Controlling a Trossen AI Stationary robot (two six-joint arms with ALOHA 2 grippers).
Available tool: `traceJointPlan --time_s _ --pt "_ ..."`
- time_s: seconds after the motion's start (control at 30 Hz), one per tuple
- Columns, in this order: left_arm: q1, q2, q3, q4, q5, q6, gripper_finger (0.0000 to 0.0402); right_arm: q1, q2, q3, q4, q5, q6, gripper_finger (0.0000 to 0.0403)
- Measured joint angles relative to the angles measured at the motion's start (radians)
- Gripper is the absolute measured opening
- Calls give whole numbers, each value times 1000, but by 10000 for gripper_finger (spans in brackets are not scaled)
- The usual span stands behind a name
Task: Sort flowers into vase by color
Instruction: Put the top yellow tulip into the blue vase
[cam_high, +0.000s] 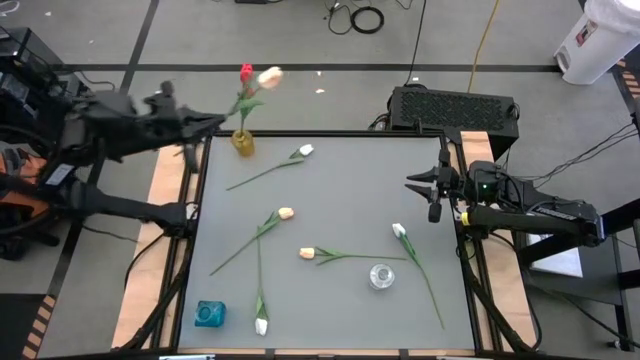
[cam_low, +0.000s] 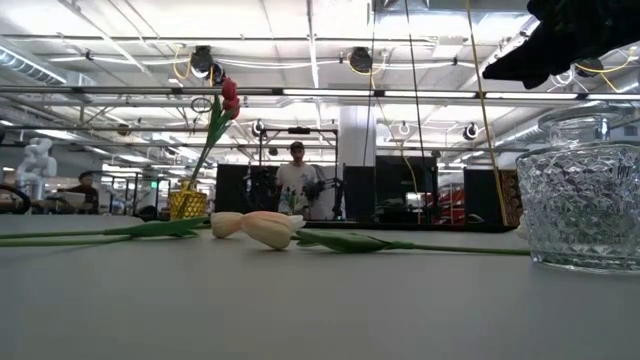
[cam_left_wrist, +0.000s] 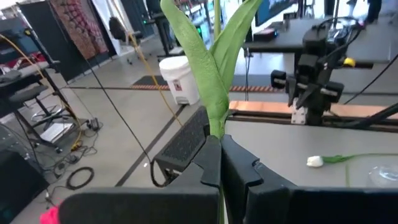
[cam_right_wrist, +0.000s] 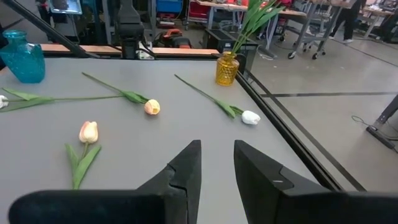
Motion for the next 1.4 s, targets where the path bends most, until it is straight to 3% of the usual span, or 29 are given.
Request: traceJointPlan --time_s 0.43,0.63,0.83,1.4 --pt "0 -397 -389 109 11 -28 0 0 0 0 7 30 27 86" --pt "0 -534 -601 243 89 -32 0 0 0 0 7 48 27 86" --pt "0 -590 -774 365 154 -51 0 0 0 0 6 101 27 86" --pt "0 -688 -1091 624 347 -107 0 0 14 0 0 103 26 86"
